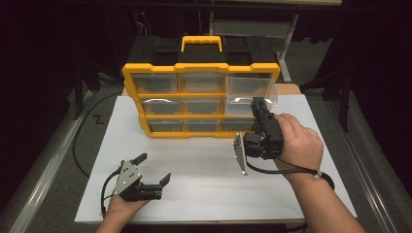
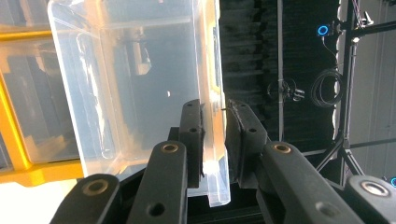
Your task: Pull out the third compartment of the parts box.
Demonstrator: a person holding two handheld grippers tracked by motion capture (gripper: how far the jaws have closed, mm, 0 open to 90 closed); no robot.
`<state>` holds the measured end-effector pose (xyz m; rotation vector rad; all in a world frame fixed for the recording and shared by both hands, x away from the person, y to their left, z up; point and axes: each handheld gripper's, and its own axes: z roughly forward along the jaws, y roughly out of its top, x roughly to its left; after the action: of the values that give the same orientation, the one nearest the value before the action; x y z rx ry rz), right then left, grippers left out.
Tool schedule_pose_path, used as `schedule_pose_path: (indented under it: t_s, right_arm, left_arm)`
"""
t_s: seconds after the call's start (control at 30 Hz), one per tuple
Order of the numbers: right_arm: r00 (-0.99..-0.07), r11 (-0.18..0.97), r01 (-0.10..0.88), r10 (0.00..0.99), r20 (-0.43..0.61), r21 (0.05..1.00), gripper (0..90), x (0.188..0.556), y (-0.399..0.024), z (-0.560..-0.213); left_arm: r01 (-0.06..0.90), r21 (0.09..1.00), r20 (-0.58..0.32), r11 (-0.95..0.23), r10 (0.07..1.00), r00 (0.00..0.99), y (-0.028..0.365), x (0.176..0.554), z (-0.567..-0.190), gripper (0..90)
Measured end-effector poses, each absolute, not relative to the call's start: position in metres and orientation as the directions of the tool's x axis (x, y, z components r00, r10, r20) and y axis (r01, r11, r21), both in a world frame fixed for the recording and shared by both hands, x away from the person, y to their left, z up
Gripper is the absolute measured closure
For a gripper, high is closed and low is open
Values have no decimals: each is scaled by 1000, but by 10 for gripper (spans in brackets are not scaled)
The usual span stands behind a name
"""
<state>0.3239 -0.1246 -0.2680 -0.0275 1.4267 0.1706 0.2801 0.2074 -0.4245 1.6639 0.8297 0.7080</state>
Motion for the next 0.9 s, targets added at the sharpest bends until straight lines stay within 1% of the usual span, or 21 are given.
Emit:
schedule_pose_path:
  t_s: [0.07, 0.1, 0.13, 0.17, 0.3, 0.6, 0.77, 0.83, 0.87, 0.9]
  right_arm:
    - [133, 987, -136, 101, -986, 83, 789, 324, -125, -268]
    - [128, 987, -137, 103, -986, 85, 779, 324, -125, -267]
    - [121, 987, -136, 105, -987, 88, 748, 324, -125, -266]
    - [121, 987, -136, 105, -987, 88, 748, 324, -125, -266]
    - [96, 985, -144, 111, -989, 96, 693, 319, -124, -266]
    - [57, 979, -172, 122, -991, 111, 627, 306, -126, -274]
    - [25, 977, -173, 129, -991, 123, 599, 302, -130, -287]
    - [2, 978, -171, 123, -992, 121, 586, 302, -133, -301]
    - [2, 978, -171, 123, -992, 121, 586, 302, -133, -301]
    - [-19, 978, -171, 117, -993, 119, 581, 302, -135, -312]
  left_arm:
    - [165, 973, 37, -161, 816, 577, 207, 280, -424, 5]
    - [165, 973, 37, -160, 817, 576, 208, 280, -424, 5]
    - [165, 973, 37, -160, 817, 576, 208, 280, -424, 5]
    - [165, 973, 37, -161, 817, 576, 208, 280, -424, 5]
    - [167, 973, 36, -159, 819, 573, 208, 280, -425, 5]
    - [181, 971, 30, -158, 828, 561, 209, 281, -425, 5]
    - [185, 971, 23, -150, 831, 555, 210, 281, -426, 5]
    - [189, 972, 16, -142, 837, 547, 211, 282, -426, 5]
    - [189, 972, 16, -142, 837, 547, 211, 282, -426, 5]
    - [189, 972, 15, -140, 839, 544, 212, 282, -426, 5]
